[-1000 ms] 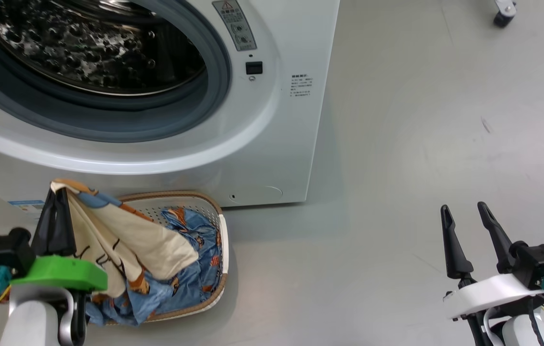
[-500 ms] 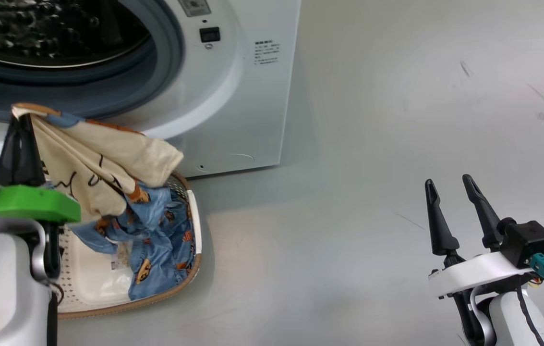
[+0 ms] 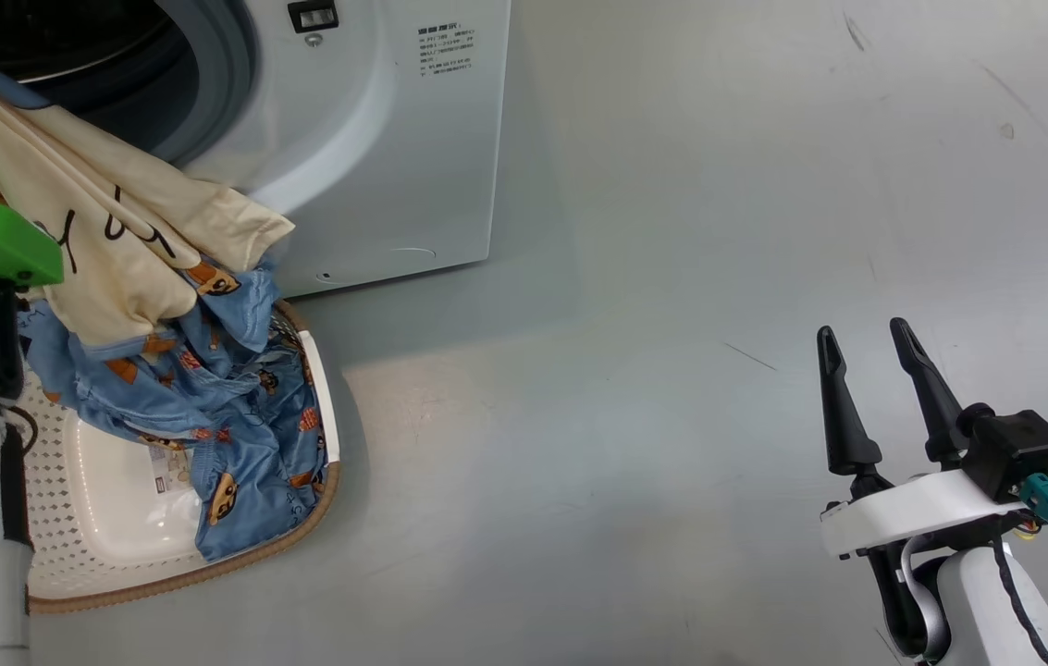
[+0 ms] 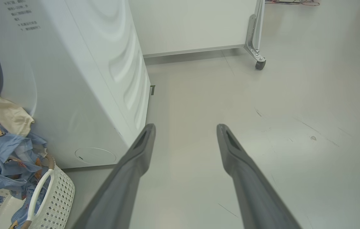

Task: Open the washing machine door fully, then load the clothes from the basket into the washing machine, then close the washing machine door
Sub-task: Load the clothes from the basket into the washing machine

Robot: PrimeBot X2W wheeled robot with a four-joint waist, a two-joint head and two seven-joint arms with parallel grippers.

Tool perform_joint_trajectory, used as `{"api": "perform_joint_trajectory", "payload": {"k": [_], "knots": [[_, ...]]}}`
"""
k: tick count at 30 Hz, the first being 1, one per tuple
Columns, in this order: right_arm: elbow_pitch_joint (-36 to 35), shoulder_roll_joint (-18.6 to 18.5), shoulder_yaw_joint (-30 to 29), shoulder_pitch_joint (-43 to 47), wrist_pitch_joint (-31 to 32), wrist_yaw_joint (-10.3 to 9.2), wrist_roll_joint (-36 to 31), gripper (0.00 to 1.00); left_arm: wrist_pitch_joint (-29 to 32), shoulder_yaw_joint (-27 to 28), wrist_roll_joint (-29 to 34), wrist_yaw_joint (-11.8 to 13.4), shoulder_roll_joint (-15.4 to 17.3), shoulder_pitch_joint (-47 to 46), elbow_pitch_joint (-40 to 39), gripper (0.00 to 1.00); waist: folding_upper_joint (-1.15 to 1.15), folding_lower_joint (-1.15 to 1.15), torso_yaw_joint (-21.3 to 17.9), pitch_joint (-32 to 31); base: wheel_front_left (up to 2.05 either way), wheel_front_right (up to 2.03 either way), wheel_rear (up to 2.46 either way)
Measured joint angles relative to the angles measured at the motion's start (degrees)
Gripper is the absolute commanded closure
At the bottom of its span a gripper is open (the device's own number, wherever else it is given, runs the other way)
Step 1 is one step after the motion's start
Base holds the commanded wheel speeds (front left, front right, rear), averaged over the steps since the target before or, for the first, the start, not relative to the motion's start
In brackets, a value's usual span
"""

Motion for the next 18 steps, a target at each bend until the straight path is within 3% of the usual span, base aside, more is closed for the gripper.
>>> {"api": "perform_joint_trajectory", "payload": {"k": [18], "knots": [[0.55,0.68,2.35,-0.69,-0.07,-0.43,0.43,0.00,12.56,-0.21,-0.90,-0.05,4.06,-13.56,8.51,1.00,0.00,0.00,-1.42,6.61,0.00,0.00,0.00]]}}
